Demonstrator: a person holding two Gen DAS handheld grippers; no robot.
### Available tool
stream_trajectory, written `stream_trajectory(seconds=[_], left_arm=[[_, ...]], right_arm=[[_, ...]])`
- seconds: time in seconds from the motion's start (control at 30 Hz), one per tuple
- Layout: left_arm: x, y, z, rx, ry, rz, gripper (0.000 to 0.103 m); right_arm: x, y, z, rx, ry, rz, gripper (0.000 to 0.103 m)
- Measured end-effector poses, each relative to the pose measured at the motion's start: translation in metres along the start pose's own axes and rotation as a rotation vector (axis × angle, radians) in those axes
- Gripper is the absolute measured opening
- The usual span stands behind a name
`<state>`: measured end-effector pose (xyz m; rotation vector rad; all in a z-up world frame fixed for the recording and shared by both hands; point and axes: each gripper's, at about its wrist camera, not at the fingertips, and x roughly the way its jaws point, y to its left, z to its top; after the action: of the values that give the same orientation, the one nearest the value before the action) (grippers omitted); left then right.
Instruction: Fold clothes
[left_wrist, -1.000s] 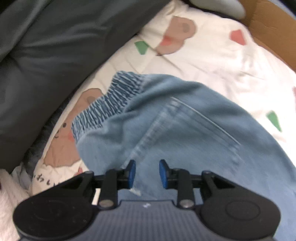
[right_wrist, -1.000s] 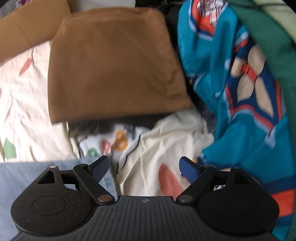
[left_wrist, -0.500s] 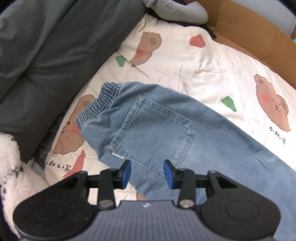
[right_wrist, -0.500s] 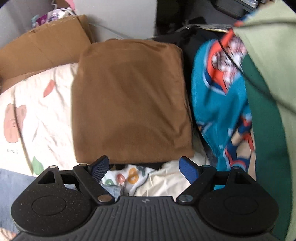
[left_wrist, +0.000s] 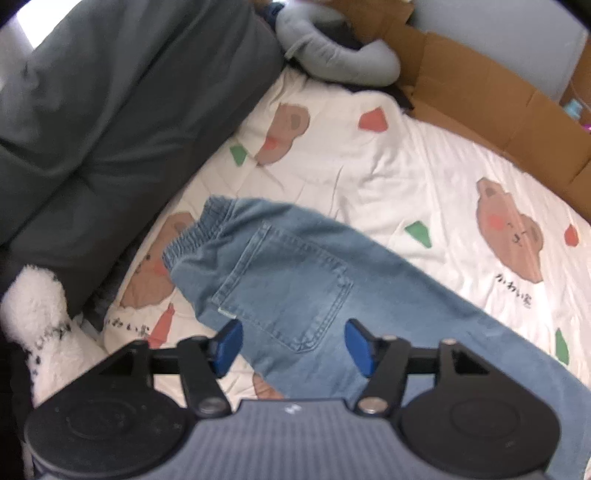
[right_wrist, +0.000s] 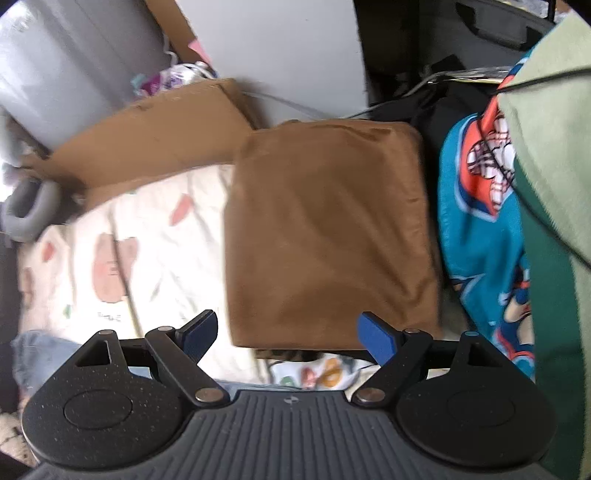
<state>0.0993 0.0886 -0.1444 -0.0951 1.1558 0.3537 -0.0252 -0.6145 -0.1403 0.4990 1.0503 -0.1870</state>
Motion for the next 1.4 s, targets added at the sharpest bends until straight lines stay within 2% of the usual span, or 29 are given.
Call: stream_trajectory(seconds=[0.03,0.13,0.23,0.5,0.67,0.8,1.13,1.27,1.4], left_arm=[[-0.006,-0.002,0.0,-0.005,-0.01,-0.004,0.072],[-0.019,-0.009,-0.002,-0.012,-0.017,0.002,0.074],[-0.03,-0.015,-0.008,-0.015,-0.03,0.02,0.08],[-0.03,-0.021,-0.028,-0.041,-0.018,0.005,0.08],[-0.018,-0.025,-0.038,-0.052,0.01,0.015,0.08],[-0.009,-0.03,-0.042,-0.051,0.031,0.024,0.08],[0.025,-0.063,-0.053,0.01,0.073,0.007,0.081],[0.041,-0.077,-0.06,0.041,0.102,-0.002,0.081],[0.055,-0.09,-0.066,0.069,0.121,-0.016,0.081]], right_arm=[[-0.001,0.0,-0.003,-0.006,-0.008,0.016,0.087],[-0.005,0.003,-0.021,-0.031,-0.018,0.058,0.087],[-0.005,0.002,-0.039,-0.041,-0.018,0.101,0.087],[-0.006,0.007,-0.084,-0.074,-0.037,0.108,0.088],[0.001,0.002,-0.109,-0.054,-0.045,0.117,0.088],[0.015,-0.002,-0.126,-0.062,-0.035,0.098,0.093],[0.06,-0.021,-0.176,0.012,-0.006,0.104,0.093],[0.075,-0.028,-0.191,0.041,0.016,0.095,0.097],[0.089,-0.036,-0.201,0.058,0.025,0.146,0.097]])
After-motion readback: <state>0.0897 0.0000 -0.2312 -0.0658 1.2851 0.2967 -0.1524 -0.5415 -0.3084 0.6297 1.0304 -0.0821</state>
